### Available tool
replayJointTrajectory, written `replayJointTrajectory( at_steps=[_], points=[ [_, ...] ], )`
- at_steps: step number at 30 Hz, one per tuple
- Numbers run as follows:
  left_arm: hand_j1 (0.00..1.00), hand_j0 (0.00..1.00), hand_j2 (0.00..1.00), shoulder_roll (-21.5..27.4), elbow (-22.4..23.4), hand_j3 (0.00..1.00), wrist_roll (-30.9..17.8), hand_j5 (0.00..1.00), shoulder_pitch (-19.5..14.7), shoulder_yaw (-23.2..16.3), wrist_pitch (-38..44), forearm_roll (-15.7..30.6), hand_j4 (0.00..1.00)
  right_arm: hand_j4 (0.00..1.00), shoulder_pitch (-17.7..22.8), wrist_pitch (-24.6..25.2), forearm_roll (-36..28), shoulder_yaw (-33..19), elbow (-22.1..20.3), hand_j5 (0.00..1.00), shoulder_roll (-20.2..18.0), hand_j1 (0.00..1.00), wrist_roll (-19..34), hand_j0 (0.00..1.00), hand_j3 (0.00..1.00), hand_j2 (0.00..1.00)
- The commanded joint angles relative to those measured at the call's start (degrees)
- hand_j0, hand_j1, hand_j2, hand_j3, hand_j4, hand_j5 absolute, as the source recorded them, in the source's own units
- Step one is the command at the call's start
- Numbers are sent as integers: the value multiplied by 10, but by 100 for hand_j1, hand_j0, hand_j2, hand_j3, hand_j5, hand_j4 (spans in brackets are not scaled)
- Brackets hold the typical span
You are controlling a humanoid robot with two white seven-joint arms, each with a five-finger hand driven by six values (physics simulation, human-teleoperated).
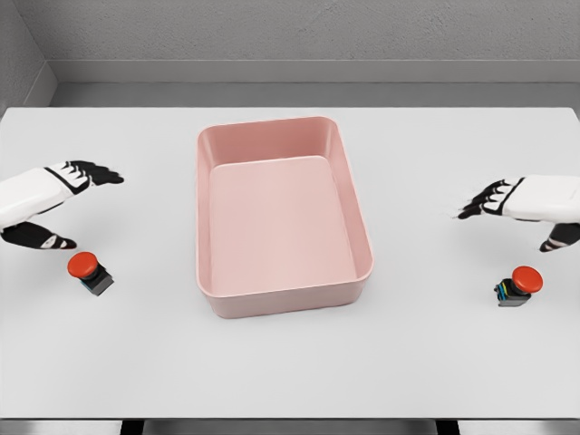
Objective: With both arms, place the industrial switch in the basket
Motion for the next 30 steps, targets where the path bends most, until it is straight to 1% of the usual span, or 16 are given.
replayJointTrajectory(
  at_steps=[1,4,6,10,13,15,19,20,25,29,30],
  points=[
    [100,100,100,15,-3,100,0,100,0,1,1,17,100,100,1,2,-2,0,35,100,-3,100,0,100,100,100],
    [100,100,100,32,-5,100,-1,100,5,1,1,34,100,100,6,2,-2,0,35,100,-6,100,0,100,100,100],
    [100,100,100,37,-6,100,-1,100,11,5,1,34,100,100,18,2,-2,0,31,100,-8,100,0,100,100,100],
    [100,100,100,53,-4,100,-1,100,18,7,1,44,100,100,31,2,-2,0,29,100,-27,100,1,100,100,100],
    [100,100,100,61,-4,100,-1,100,25,7,1,51,100,100,31,2,-7,0,31,100,-44,100,-2,100,100,100],
    [100,100,100,73,-3,100,-1,100,31,7,1,52,100,100,32,2,-8,0,29,100,-63,100,-31,100,100,100],
    [100,100,100,89,-1,100,0,100,40,8,1,64,100,100,32,2,-9,0,27,100,-64,100,-47,100,100,100],
    [100,100,100,90,0,100,0,100,47,10,1,64,100,100,35,2,-9,0,15,100,-64,100,-47,100,100,100],
    [100,100,100,108,0,100,-1,100,60,11,1,69,100,100,56,2,-9,1,-38,100,-65,100,-47,100,100,100],
    [100,100,100,109,-2,100,-1,100,76,10,1,68,100,100,62,2,-9,1,-44,100,-65,100,-47,100,100,100],
    [100,100,100,109,-3,100,-2,100,83,10,1,68,100,100,64,2,-8,1,-52,100,-66,100,-47,100,100,100]
  ],
)
